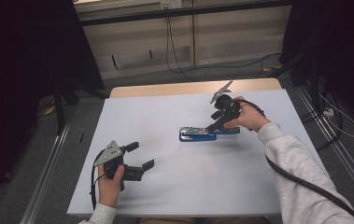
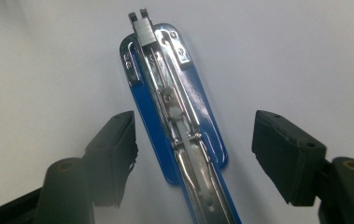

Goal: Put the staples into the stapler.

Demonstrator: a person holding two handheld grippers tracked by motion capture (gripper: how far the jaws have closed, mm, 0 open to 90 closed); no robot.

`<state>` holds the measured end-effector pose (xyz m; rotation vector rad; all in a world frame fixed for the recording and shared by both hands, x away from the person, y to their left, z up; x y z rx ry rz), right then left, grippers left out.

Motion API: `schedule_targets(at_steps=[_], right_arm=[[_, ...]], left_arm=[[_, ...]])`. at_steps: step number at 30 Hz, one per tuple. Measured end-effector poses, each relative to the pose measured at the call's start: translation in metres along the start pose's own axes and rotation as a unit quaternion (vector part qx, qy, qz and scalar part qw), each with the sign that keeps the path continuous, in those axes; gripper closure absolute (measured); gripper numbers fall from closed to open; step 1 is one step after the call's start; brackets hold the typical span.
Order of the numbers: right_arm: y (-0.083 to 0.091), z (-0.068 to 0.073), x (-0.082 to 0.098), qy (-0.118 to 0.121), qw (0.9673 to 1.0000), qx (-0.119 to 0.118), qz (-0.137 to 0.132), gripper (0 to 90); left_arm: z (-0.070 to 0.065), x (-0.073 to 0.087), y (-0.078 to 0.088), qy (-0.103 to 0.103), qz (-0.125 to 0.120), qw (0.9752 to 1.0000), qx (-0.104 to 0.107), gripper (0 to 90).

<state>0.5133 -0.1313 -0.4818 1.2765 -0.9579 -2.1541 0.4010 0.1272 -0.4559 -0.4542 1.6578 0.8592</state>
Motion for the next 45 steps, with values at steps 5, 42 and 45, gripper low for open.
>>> schedule_targets(at_steps=[5, 42, 45], right_arm=[[0.006, 0.0, 0.007, -0.003, 1.0, 0.007, -0.004, 27.3], [0.042, 0.003, 0.074, -0.056, 0.9905, 0.083, -0.095, 12.6], [0.044, 0.003, 0.082, -0.062, 0.9891, 0.09, -0.099, 12.7]], left_arm=[[0.0, -0.001, -0.007, 0.004, 0.007, 1.0, -0.001, 2.7], [0.011, -0.002, -0.075, 0.023, 0.061, 0.9968, -0.047, 4.4], [0.013, 0.0, -0.08, 0.02, 0.075, 0.9956, -0.054, 4.4]])
Point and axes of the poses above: each handheld gripper's, and its own axes: y roughly backward along the jaws, x roughly out of its underside, z roughly to its left, the point moved 10 cm from there along -y, roughly forward along the jaws, and after that the axes turned 14 degrees about -x, right-handed, at the moved point
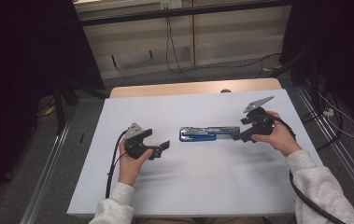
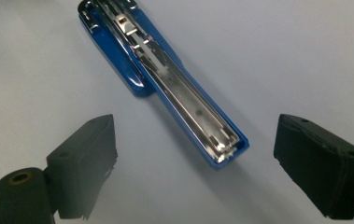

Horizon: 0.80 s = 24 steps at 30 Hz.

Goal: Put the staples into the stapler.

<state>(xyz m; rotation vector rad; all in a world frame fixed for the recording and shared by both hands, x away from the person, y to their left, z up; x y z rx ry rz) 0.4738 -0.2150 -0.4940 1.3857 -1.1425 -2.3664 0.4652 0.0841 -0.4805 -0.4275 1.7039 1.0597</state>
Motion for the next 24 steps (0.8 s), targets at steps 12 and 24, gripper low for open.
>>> schedule_targets(at_steps=[12, 24], right_arm=[[0.003, 0.0, 0.023, -0.016, 0.9997, 0.02, -0.002, 21.3], [0.009, -0.007, 0.03, -0.049, 0.9976, 0.048, 0.0, 69.5]], left_arm=[[-0.003, 0.001, -0.032, -0.006, 0.03, 0.9994, -0.019, 15.7], [0.003, 0.009, -0.055, -0.014, 0.077, 0.9957, -0.05, 77.0]])
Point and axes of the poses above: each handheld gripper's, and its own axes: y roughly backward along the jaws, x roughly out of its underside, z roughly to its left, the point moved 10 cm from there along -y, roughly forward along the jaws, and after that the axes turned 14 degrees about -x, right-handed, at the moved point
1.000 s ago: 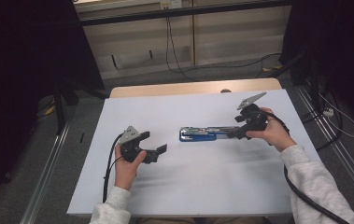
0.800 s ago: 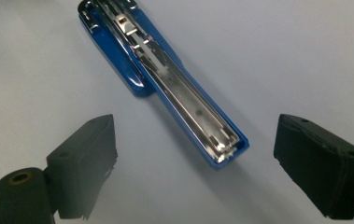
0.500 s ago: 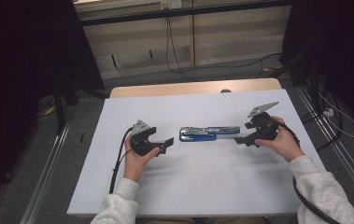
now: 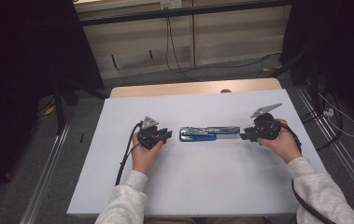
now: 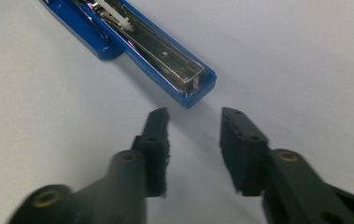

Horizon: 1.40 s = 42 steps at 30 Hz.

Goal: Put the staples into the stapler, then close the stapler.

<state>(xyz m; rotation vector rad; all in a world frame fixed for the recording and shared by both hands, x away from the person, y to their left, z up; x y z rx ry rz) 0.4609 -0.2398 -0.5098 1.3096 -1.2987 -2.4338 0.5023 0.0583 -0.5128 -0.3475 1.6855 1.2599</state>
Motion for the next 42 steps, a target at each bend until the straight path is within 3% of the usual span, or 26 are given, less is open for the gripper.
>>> schedule_targets(at_steps=[1, 2, 4, 10, 16, 22, 42], right_arm=[[-0.001, 0.001, 0.001, -0.005, 1.0, 0.001, 0.002, 79.2], [-0.001, 0.001, 0.001, -0.005, 1.0, 0.001, 0.002, 79.2], [-0.006, 0.002, 0.002, -0.002, 0.9999, 0.008, 0.01, 89.7], [-0.011, 0.0, 0.003, 0.001, 0.9997, 0.017, 0.017, 90.0], [-0.011, -0.002, 0.003, -0.002, 0.9997, 0.018, 0.016, 90.0], [-0.014, -0.003, 0.001, 0.003, 0.9997, 0.016, 0.017, 90.0], [-0.015, 0.0, -0.007, 0.017, 0.9998, 0.007, 0.002, 90.0]], left_arm=[[-0.002, 0.003, -0.005, -0.003, 0.013, 0.9999, -0.003, 79.5], [-0.002, 0.003, -0.005, -0.003, 0.013, 0.9999, -0.003, 80.6], [-0.007, 0.004, -0.01, -0.01, 0.021, 0.9997, 0.005, 83.7], [-0.013, 0.002, -0.014, -0.018, 0.019, 0.9995, 0.015, 86.2], [-0.019, 0.006, -0.018, -0.032, 0.031, 0.9988, 0.019, 86.7], [-0.026, 0.008, -0.02, -0.043, 0.047, 0.9973, 0.036, 86.7], [-0.026, 0.008, -0.021, -0.039, 0.051, 0.9973, 0.037, 88.1]])
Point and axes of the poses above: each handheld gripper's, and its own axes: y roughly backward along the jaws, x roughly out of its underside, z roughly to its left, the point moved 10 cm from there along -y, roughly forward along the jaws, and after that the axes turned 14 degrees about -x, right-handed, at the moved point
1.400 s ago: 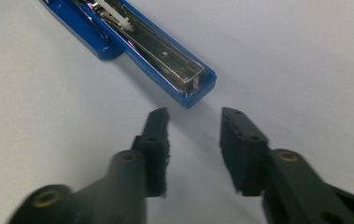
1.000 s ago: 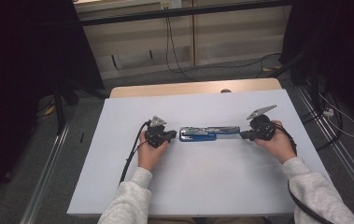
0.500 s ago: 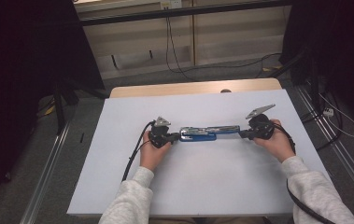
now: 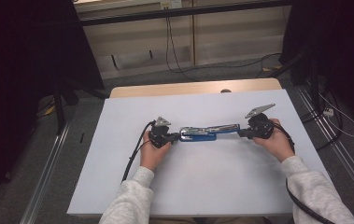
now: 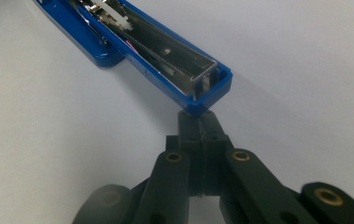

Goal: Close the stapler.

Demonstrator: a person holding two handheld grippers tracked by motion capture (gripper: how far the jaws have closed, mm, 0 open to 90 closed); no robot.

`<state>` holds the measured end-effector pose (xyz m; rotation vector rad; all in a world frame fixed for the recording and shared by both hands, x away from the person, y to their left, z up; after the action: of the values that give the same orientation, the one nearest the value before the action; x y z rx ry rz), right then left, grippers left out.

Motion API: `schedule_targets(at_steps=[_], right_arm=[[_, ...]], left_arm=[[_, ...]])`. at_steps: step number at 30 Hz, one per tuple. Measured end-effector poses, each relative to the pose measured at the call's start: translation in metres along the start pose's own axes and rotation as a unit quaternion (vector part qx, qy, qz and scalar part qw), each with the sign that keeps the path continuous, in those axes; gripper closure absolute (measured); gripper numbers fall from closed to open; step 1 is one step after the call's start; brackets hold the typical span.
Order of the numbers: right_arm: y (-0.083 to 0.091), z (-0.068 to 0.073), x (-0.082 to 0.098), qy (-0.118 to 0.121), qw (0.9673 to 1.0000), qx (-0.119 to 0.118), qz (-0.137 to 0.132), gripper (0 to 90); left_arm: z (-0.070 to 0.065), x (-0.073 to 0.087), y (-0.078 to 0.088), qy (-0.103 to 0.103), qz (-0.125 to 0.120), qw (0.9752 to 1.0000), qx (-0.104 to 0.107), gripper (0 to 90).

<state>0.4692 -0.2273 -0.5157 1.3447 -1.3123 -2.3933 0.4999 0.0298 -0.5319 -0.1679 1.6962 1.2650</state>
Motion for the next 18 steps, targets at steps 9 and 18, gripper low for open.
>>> schedule_targets(at_steps=[9, 18], right_arm=[[0.0003, 0.0031, -0.0069, -0.001, 0.9998, -0.01, -0.015, 89.6], [0.0002, 0.006, -0.009, -0.001, 0.9996, -0.016, -0.025, 81.0]], left_arm=[[0.0001, -0.0003, 0.0, -0.003, -0.003, 1.0, -0.005, 88.1], [0.0044, -0.001, 0.0006, 0.008, -0.004, 0.9999, -0.01, 78.4]])
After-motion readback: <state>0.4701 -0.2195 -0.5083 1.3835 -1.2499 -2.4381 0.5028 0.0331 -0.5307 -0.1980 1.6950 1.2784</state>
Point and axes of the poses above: each handheld gripper's, and its own axes: y roughly backward along the jaws, x roughly out of its underside, z roughly to its left, the point moved 10 cm from there along -y, roughly forward along the jaws, and after that the axes turned 14 degrees about -x, right-handed, at the moved point
